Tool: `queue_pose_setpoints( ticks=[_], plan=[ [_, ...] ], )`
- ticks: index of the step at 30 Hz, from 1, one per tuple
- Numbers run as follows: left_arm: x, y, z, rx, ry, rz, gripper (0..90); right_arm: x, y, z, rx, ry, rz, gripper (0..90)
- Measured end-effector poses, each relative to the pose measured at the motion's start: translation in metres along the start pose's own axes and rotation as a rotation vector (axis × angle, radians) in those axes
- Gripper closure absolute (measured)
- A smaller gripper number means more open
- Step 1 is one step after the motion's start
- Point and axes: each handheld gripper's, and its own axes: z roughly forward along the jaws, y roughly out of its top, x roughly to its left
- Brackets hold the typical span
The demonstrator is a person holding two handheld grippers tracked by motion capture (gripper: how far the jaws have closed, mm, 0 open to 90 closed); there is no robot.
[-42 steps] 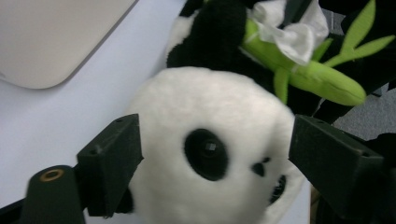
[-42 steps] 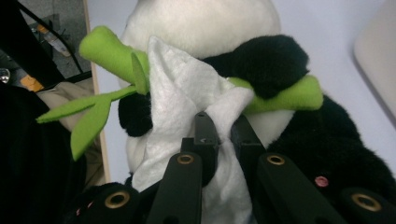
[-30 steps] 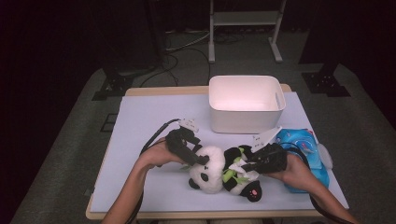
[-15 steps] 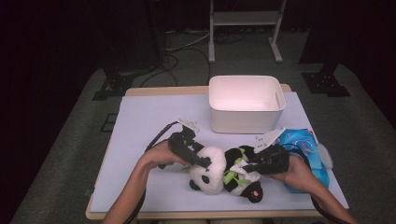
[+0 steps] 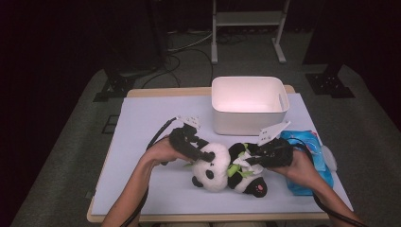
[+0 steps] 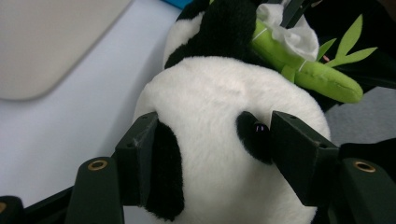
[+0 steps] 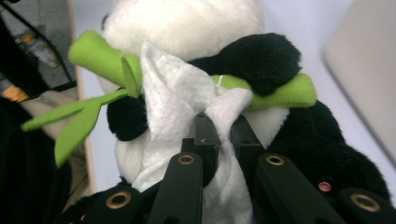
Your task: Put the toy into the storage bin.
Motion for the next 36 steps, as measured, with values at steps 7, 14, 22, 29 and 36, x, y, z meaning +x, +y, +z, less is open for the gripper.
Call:
queue_pose_setpoints(
  ticks=[7,14,22,29,36],
  plan=[
    [-0.005,0.004,-0.003,0.03,0.066,0.062,34.4,-0.006,0.005,-0.003,-0.033,0.009,0.017,83.5],
    [-0.021,-0.004,-0.004,0.018,0.091,0.125,34.0,-0.006,0.022,-0.021,-0.049,-0.016,-0.011,83.3],
    [-0.033,-0.014,0.0,0.038,0.102,0.139,33.7,-0.007,0.037,-0.011,0.0,0.003,-0.017,83.2],
    [-0.03,-0.02,-0.002,0.04,0.097,0.095,27.0,-0.004,0.03,-0.004,0.027,0.051,-0.001,83.2],
    [-0.028,-0.018,0.0,0.045,0.09,0.087,25.0,-0.004,0.019,-0.002,0.041,0.051,0.007,83.2]
  ],
)
